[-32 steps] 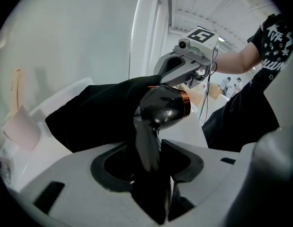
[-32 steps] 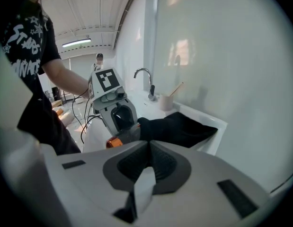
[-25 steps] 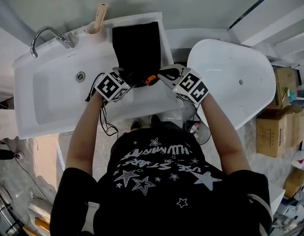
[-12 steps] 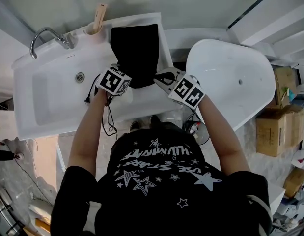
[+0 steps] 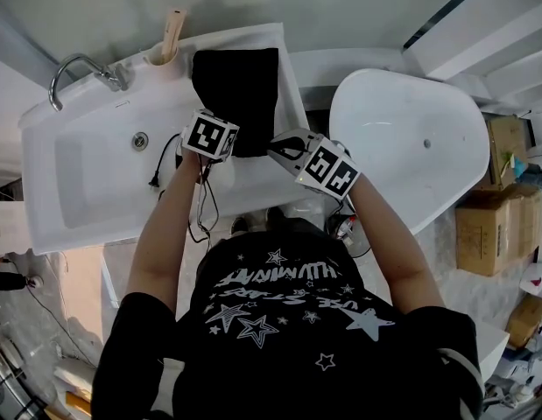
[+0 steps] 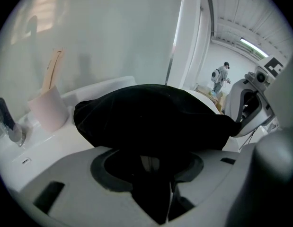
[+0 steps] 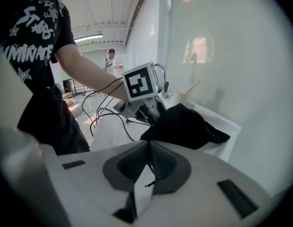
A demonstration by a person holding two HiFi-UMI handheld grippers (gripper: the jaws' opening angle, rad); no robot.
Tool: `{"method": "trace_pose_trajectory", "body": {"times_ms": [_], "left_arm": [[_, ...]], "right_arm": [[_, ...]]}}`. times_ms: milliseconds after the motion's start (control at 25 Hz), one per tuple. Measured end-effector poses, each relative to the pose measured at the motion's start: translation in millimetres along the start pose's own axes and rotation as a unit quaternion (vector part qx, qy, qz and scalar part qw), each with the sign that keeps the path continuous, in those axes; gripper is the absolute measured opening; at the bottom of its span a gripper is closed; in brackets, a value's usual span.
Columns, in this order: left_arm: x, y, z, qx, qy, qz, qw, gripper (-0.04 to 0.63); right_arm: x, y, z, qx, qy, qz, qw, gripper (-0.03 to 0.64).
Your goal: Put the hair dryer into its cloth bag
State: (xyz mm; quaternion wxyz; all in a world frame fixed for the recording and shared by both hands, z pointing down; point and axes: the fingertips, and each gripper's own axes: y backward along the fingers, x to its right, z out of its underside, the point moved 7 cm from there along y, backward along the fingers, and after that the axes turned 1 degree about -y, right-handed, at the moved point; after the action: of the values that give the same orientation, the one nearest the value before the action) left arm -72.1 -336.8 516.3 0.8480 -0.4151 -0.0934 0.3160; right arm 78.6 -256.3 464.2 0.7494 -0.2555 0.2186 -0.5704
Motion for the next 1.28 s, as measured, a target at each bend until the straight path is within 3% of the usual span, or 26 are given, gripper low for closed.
{"method": "trace_pose_trajectory", "body": {"times_ms": [320,760,880,1080,1280], "left_arm": [[1,-15,-8,-0.006,0.021,-0.030,0.9993,0.206],[8,-22,-5,-0.002,0.027,-0.031,0.9991,0.210],[9,-16,-5,0.019,0.044,-0.011,0.9988,0.230],[16,-4,2,0.032,0.035,0.021,0.9987,0.329],[22,14,14,0.058,0.030,0.040,0.9971,0.342]], "right_arm": [[12,12,10,0.000,-0.026,0.024,0.999,0.015],[21,12,31,-0.001,-0.075,0.057,0.996,0.018],[26,14,33,0.004,-0.098,0.074,0.992,0.020],[29,17,34,0.009,-0.124,0.108,0.986,0.031],[28,21,31,0.024,-0.155,0.140,0.978,0.091]]}}
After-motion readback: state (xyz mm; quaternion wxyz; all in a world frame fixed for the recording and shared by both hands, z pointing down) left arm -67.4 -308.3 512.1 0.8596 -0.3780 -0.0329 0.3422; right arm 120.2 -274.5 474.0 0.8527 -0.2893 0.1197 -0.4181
